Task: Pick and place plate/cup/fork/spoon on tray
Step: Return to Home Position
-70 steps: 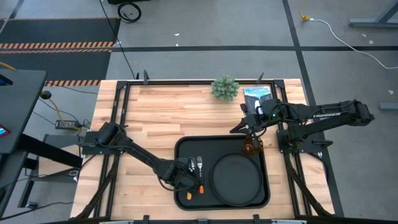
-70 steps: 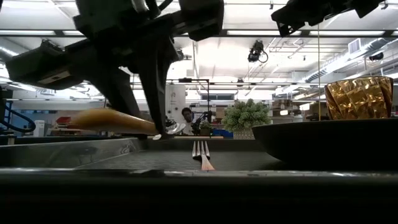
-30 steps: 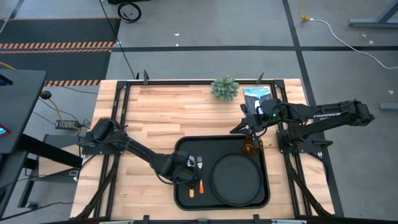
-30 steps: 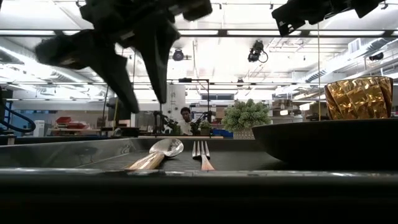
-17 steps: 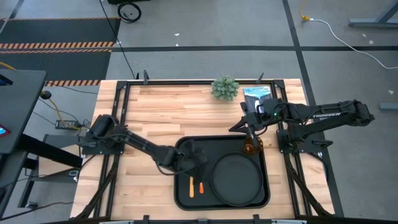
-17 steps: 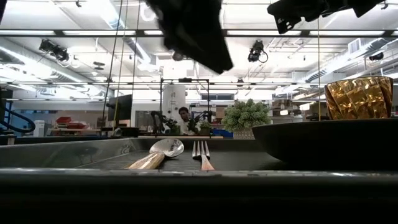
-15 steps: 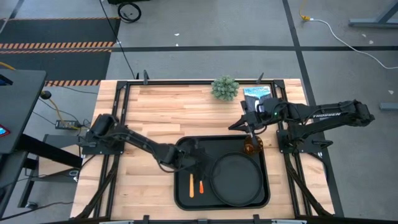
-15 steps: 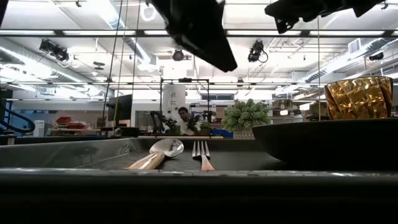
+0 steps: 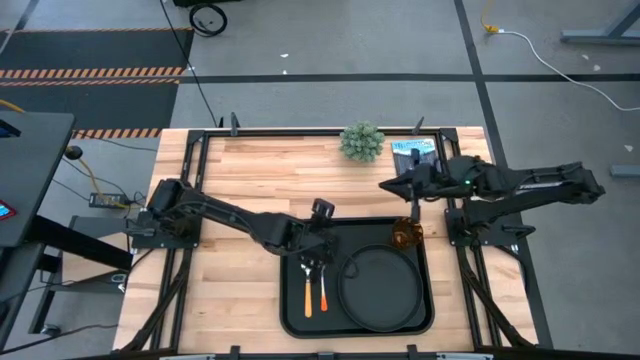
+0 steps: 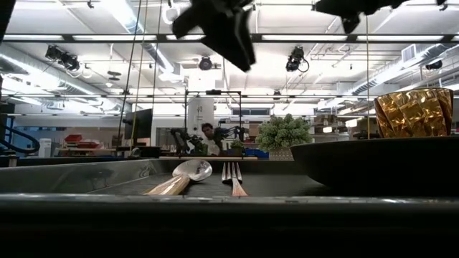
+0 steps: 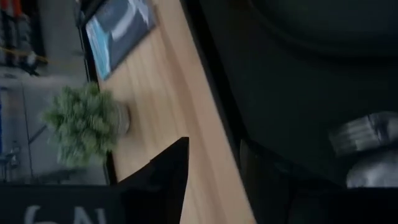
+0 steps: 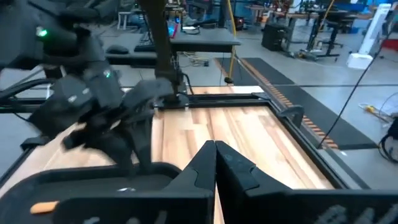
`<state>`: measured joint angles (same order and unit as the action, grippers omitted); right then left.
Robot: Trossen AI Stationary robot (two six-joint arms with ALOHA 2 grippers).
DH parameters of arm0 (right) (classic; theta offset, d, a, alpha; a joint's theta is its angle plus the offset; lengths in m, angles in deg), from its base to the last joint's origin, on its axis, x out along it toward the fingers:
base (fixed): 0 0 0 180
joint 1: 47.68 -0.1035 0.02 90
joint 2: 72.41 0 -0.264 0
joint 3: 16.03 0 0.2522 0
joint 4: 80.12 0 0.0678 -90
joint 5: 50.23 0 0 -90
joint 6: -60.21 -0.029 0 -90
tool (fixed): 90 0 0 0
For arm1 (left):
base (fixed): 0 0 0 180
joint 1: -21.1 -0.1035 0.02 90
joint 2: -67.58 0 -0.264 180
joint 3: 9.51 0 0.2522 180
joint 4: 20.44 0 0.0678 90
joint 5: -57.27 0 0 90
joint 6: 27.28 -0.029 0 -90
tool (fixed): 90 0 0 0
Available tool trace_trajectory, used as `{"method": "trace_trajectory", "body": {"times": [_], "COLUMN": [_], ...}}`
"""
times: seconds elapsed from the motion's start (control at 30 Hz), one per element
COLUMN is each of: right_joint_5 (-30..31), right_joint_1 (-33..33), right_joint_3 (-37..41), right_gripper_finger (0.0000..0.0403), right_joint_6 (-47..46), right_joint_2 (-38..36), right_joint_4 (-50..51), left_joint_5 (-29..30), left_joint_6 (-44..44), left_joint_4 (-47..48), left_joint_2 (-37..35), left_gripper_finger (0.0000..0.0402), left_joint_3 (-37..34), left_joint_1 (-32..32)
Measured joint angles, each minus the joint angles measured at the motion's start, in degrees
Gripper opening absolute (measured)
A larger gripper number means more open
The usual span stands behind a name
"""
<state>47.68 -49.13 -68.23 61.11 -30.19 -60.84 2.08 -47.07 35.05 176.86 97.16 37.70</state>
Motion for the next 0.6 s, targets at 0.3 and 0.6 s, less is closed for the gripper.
{"method": "trace_trajectory", "body": {"times": [0.3, 0.6], "right_joint_5": [0.0, 0.1], "right_joint_1": [-4.5, -4.3], "right_joint_3": [3.0, 16.8], "right_gripper_finger": [0.0012, 0.0012], "right_joint_6": [-1.3, 0.7], "right_joint_2": [-9.4, -14.6], "right_joint_4": [5.1, -16.7], "left_joint_5": [-11.1, -14.5], "left_joint_6": [8.0, 10.8], "left_joint_4": [12.0, 6.2], "left_joint_2": [-9.8, -24.0], "left_gripper_finger": [0.0139, 0.0114], "left_joint_3": [-0.5, -16.7], "left_joint_1": [-2.4, -4.7]}}
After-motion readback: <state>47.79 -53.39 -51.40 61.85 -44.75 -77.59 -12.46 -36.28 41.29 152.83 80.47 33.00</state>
